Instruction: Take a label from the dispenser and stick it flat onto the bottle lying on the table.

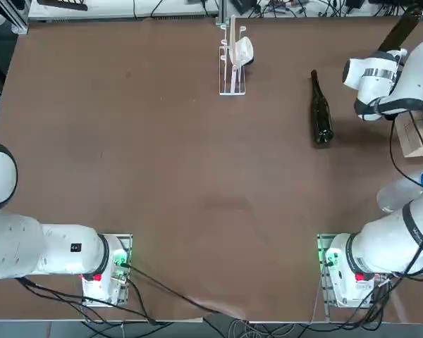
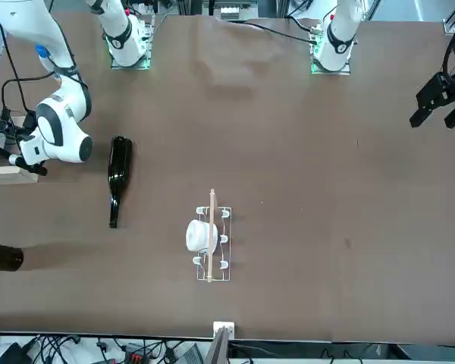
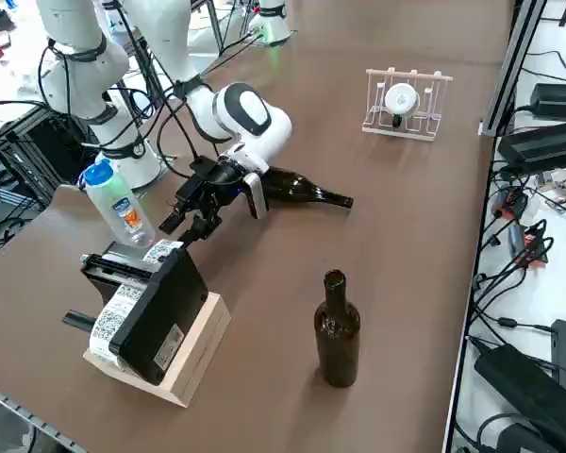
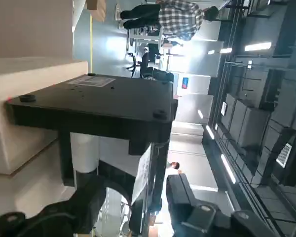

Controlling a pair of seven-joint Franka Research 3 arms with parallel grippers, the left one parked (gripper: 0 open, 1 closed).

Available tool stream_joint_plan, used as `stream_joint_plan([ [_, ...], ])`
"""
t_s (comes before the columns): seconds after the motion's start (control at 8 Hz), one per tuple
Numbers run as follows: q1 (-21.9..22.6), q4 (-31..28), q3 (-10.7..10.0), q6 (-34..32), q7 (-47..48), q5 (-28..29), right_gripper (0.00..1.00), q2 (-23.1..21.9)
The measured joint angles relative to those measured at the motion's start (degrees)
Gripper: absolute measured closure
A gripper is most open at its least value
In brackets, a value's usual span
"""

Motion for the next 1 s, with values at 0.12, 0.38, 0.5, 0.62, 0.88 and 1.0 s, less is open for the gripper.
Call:
stream_joint_plan([
  [0.12, -0.3, 0.1, -0.1, 0.0, 0.1, -0.8, 0.30, 0.0],
  [0.38, -0.9, 0.2, -0.2, 0.0, 0.1, -1.8, 0.36, 0.0],
  [0.5, -1.1, 0.2, -0.2, 0.0, 0.1, -2.0, 0.37, 0.0],
  [0.62, -1.2, 0.2, -0.2, 0.0, 0.1, -2.1, 0.38, 0.0],
  [0.88, -1.2, 0.2, -0.2, 0.0, 0.1, -2.1, 0.41, 0.0],
  [1.0, -1.2, 0.3, -0.2, 0.0, 0.1, -2.1, 0.42, 0.0],
])
